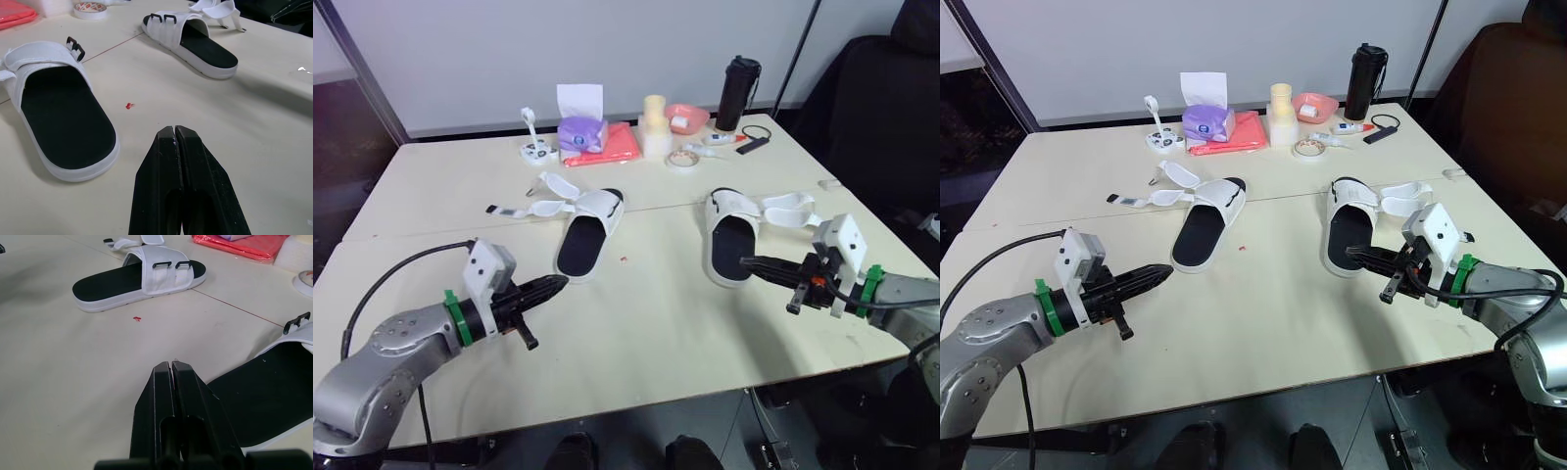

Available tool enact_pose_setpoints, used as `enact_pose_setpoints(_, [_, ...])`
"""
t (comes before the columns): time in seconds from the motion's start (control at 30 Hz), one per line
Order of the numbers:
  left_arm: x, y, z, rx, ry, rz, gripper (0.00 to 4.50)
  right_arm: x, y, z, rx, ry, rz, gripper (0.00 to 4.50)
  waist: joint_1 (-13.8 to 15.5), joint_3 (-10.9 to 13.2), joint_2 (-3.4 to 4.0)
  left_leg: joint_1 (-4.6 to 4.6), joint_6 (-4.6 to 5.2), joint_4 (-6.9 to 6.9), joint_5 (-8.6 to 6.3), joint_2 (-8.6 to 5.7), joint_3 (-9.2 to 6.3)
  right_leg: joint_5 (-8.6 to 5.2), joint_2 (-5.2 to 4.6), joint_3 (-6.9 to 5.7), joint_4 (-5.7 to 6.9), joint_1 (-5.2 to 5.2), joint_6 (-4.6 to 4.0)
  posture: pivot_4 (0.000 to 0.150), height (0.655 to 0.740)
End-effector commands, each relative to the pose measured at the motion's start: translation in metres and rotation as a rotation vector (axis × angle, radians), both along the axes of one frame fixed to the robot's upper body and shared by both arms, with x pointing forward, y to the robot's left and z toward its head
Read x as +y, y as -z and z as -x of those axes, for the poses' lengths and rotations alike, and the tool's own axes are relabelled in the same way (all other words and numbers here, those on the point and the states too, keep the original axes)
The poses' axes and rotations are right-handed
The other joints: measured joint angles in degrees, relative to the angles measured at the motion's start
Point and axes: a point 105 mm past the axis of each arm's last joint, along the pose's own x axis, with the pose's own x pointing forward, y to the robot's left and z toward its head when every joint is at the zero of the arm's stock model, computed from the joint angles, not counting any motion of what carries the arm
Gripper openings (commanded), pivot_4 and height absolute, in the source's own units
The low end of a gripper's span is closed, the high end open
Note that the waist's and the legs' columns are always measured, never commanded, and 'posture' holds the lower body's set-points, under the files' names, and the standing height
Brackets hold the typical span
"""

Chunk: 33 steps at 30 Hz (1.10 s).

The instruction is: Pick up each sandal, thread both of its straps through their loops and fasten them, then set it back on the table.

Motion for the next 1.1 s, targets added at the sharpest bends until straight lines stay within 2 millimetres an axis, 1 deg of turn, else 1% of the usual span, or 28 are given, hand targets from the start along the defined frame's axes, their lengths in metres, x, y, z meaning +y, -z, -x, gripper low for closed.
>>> enact_pose_setpoints(0.03, [0.000, -0.012, 0.002, -0.056, 0.002, -0.012, 0.00, 0.003, -0.008, 0.001, -0.053, -0.009, 0.015, 0.04, -0.02, 0.00, 0.00, 0.00, 0.00, 0.00, 0.00, 0.00, 0.00, 0.00, 0.00, 0.00, 0.00, 0.00, 0.00, 0.150, 0.7400])
enact_pose_setpoints(0.17, [-0.001, -0.011, 0.002, -0.053, 0.005, -0.010, 0.00, 0.003, -0.008, 0.000, -0.060, -0.004, 0.011, 0.04, -0.02, 0.00, 0.00, 0.00, 0.00, -0.01, 0.00, 0.00, 0.00, 0.00, 0.00, 0.00, 0.00, -0.01, 0.00, 0.150, 0.7400])
enact_pose_setpoints(0.23, [-0.002, -0.011, 0.002, -0.054, 0.004, -0.009, 0.00, 0.001, -0.009, -0.004, -0.078, 0.026, 0.016, 0.04, -0.01, 0.00, 0.00, 0.00, 0.00, 0.00, 0.00, 0.00, 0.00, 0.00, 0.00, 0.00, 0.00, 0.00, 0.00, 0.150, 0.7400])
enact_pose_setpoints(0.33, [-0.004, -0.011, 0.001, -0.057, 0.004, -0.008, 0.00, -0.003, -0.009, -0.012, -0.111, 0.073, 0.053, 0.79, -0.03, 0.00, 0.00, 0.00, 0.00, 0.00, 0.00, 0.00, 0.00, 0.00, 0.00, 0.00, 0.00, 0.00, 0.00, 0.150, 0.7400])
enact_pose_setpoints(0.37, [-0.004, -0.011, 0.001, -0.057, 0.003, -0.008, 0.00, -0.005, -0.010, -0.015, -0.136, 0.095, 0.071, 1.31, -0.03, 0.00, 0.00, 0.00, 0.00, 0.00, 0.00, 0.00, 0.00, 0.00, 0.00, 0.00, 0.00, -0.01, 0.00, 0.150, 0.7400])
enact_pose_setpoints(0.43, [-0.005, -0.011, 0.000, -0.058, 0.001, -0.007, 0.00, -0.007, -0.011, -0.021, -0.173, 0.130, 0.104, 2.19, -0.04, 0.00, 0.00, 0.00, 0.00, 0.00, 0.00, 0.00, 0.00, 0.00, 0.00, 0.00, 0.00, -0.01, 0.00, 0.150, 0.7400])
enact_pose_setpoints(0.57, [-0.006, -0.011, 0.000, -0.059, 0.001, -0.005, 0.00, -0.014, -0.010, -0.035, -0.255, 0.207, 0.209, 4.28, -0.06, 0.00, 0.00, 0.00, 0.00, 0.00, 0.00, 0.00, 0.00, 0.00, 0.00, 0.00, 0.00, -0.03, 0.00, 0.150, 0.7400])
enact_pose_setpoints(0.6, [-0.006, -0.011, -0.001, -0.060, -0.001, -0.005, 0.00, -0.016, -0.009, -0.040, -0.283, 0.230, 0.257, 4.44, -0.07, 0.00, 0.00, 0.00, 0.00, -0.01, 0.00, 0.00, 0.00, 0.00, 0.00, 0.00, 0.00, -0.02, 0.00, 0.150, 0.7400])
enact_pose_setpoints(0.7, [-0.007, -0.011, -0.002, -0.062, -0.003, -0.002, 0.00, -0.020, -0.006, -0.057, -0.339, 0.297, 0.340, 4.44, -0.11, 0.00, 0.00, 0.00, -0.01, 0.00, 0.00, 0.00, 0.01, 0.00, 0.00, 0.01, 0.00, -0.04, 0.00, 0.150, 0.7400])
enact_pose_setpoints(0.77, [-0.008, -0.011, -0.002, -0.069, -0.006, -0.003, 0.00, -0.024, 0.000, -0.081, -0.384, 0.370, 0.468, 4.44, -0.05, 0.00, 0.00, 0.00, -0.01, -0.03, 0.00, 0.00, 0.01, 0.00, 0.00, 0.01, 0.01, -0.05, -0.01, 0.150, 0.7400])
enact_pose_setpoints(0.8, [-0.009, -0.010, -0.002, -0.072, -0.008, -0.003, 0.00, -0.027, 0.002, -0.093, -0.408, 0.405, 0.545, 4.44, -0.71, 0.01, 0.00, 0.00, 0.00, -0.05, 0.00, 0.00, 0.01, 0.00, 0.00, 0.01, 0.00, -0.05, 0.00, 0.150, 0.7400])
enact_pose_setpoints(0.83, [-0.009, -0.010, -0.002, -0.074, -0.009, -0.003, 0.00, -0.029, 0.004, -0.102, -0.427, 0.424, 0.598, 4.44, -0.71, 0.01, 0.00, 0.05, -0.02, 0.00, 0.02, 0.00, 0.14, 0.03, 0.00, 0.12, 0.00, -0.07, -0.05, 0.150, 0.7400])
enact_pose_setpoints(0.97, [-0.009, -0.010, -0.003, -0.083, -0.022, -0.005, 0.00, -0.025, 0.003, -0.130, -0.487, 0.448, 0.700, 4.44, -0.52, 0.01, 0.01, 0.07, -0.03, -0.03, 0.02, 0.00, 0.15, 0.04, 0.00, 0.13, 0.03, -0.09, -0.06, 0.150, 0.7400])
enact_pose_setpoints(1.1, [-0.008, -0.010, -0.002, -0.091, -0.037, -0.004, 0.00, -0.019, 0.003, -0.150, -0.516, 0.450, 0.764, 4.44, -0.27, 0.01, 0.01, -0.03, -0.04, -0.07, 0.03, 0.00, 0.15, 0.04, 0.00, 0.14, 0.00, -0.17, -0.04, 0.150, 0.7400])
